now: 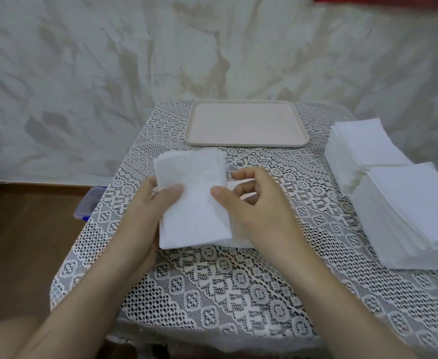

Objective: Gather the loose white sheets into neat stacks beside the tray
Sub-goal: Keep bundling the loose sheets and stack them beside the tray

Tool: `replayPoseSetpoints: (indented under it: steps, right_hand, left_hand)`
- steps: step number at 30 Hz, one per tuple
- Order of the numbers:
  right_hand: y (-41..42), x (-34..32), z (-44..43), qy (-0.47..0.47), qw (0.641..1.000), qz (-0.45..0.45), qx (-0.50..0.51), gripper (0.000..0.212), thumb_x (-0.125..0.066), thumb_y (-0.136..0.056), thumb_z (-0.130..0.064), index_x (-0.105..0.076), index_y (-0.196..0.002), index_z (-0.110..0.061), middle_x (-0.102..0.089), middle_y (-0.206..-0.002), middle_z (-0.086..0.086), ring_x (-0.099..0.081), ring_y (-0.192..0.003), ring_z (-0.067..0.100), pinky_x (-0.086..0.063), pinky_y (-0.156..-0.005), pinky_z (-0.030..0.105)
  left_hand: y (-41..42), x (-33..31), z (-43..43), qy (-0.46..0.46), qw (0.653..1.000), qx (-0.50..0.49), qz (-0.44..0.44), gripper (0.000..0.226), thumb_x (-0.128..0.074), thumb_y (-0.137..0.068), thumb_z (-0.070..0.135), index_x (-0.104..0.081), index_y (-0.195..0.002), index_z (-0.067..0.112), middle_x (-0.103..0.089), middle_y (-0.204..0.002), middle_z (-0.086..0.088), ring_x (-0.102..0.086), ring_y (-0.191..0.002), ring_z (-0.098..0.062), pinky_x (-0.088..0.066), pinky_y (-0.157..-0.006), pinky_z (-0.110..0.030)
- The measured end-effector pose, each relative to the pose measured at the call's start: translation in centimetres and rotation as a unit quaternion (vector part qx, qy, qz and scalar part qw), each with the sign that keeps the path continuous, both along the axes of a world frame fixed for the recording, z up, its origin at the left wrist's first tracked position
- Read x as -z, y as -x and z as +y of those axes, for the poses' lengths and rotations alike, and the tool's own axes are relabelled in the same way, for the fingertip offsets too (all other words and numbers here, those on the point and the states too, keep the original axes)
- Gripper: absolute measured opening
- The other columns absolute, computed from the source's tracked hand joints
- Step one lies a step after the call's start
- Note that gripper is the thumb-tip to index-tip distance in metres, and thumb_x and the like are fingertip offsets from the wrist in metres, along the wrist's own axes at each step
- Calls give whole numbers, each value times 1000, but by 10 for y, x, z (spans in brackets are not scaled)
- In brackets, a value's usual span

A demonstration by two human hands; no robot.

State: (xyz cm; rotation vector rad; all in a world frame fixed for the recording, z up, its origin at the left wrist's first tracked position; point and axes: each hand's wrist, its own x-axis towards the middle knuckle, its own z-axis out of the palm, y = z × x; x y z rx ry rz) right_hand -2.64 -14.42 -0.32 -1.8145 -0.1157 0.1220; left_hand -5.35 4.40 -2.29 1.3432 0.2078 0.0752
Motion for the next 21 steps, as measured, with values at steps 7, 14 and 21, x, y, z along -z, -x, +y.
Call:
replayPoseSetpoints:
  steps: [7,14,21]
  right_hand:
    - [12,3,2,-79,969,139,-186,73,-72,-68,-72,-61,-129,-34,-72,-119,-10,-70,-107,10,-55,-101,39]
    - [9,-1,-10,-114,981,76,-140,43,-79,-86,-19,-59,-123,-27,-74,-113,-8,-72,-104,9,-60,-94,41]
    - [19,9,-8,105,976,-33,-189,63,-80,-84,-35,-41,-124,-64,-57,-123,-35,-63,-107,-5,-59,-90,37]
  left_hand:
    - [13,-5,-12,112,993,-29,-21,58,-65,-88,42,-60,-140,19,-76,-126,-8,-76,-105,-21,-63,-69,-30]
    - [15,-9,31,-62,995,57,-54,100,-97,-63,46,-50,-149,23,-70,-137,-6,-67,-127,-29,-56,-103,-45]
    - [29,1,59,-328,934,129,-55,100,-99,-59,41,-40,-139,48,-61,-128,37,-57,-119,15,-45,-90,-5]
